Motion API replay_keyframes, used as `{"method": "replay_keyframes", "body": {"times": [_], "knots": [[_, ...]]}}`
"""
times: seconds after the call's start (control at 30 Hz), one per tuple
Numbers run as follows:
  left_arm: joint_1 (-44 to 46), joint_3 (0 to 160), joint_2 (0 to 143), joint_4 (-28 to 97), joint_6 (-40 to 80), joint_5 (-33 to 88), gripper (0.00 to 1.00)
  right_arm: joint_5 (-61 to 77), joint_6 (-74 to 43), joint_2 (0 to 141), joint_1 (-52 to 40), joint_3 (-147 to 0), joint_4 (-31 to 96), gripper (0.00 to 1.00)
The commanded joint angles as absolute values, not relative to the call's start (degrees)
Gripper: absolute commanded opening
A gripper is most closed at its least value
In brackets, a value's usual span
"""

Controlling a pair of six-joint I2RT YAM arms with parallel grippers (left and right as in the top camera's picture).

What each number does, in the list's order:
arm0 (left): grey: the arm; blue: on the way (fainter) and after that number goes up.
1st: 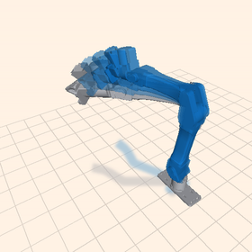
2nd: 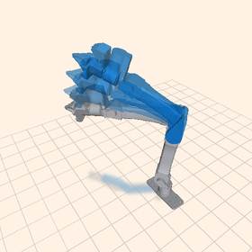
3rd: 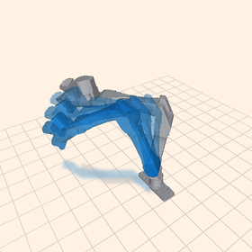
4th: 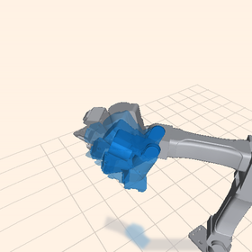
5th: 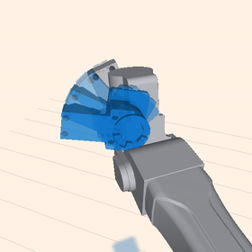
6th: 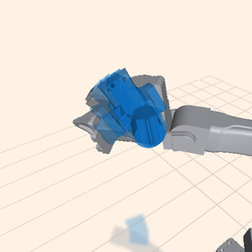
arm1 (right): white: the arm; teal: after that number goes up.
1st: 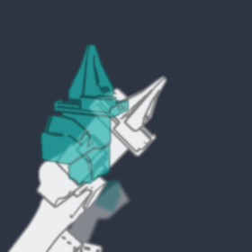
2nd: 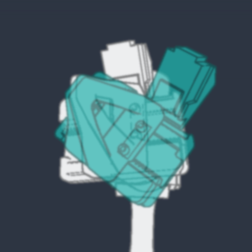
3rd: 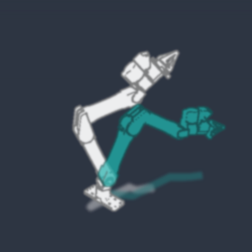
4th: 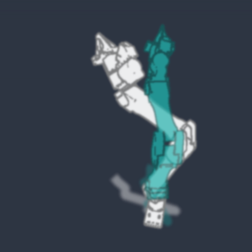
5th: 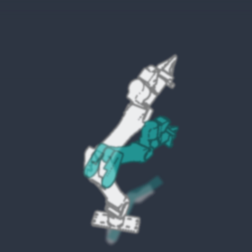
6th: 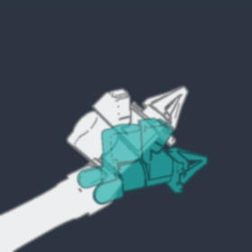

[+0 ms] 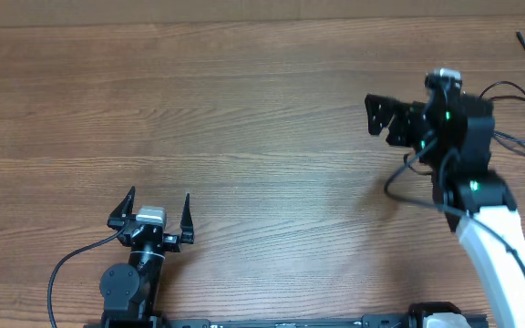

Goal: Untangle cables

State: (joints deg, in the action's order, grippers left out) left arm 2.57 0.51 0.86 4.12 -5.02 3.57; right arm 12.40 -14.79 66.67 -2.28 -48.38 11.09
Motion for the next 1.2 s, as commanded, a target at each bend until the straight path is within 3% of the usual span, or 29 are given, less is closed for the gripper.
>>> {"method": "replay_keyframes", "body": {"times": [0.0,0.37,0.63,1.17], "knots": [[2.3,0.3,0.3,4.3,-5.1,3.0,1.0,12.1,-12.4,58.4,-2.6,-40.8,3.4,1.0],[2.3,0.3,0.3,4.3,-5.1,3.0,1.0,12.0,-6.9,34.5,-2.6,-16.3,-15.2,1.0],[2.3,0.3,0.3,4.3,-5.1,3.0,1.0,10.9,-7.0,19.9,-2.6,-4.2,-16.6,1.0],[2.3,0.3,0.3,4.3,-5.1,3.0,1.0,8.6,-4.1,0.2,-2.6,-0.5,4.1,1.0]]}}
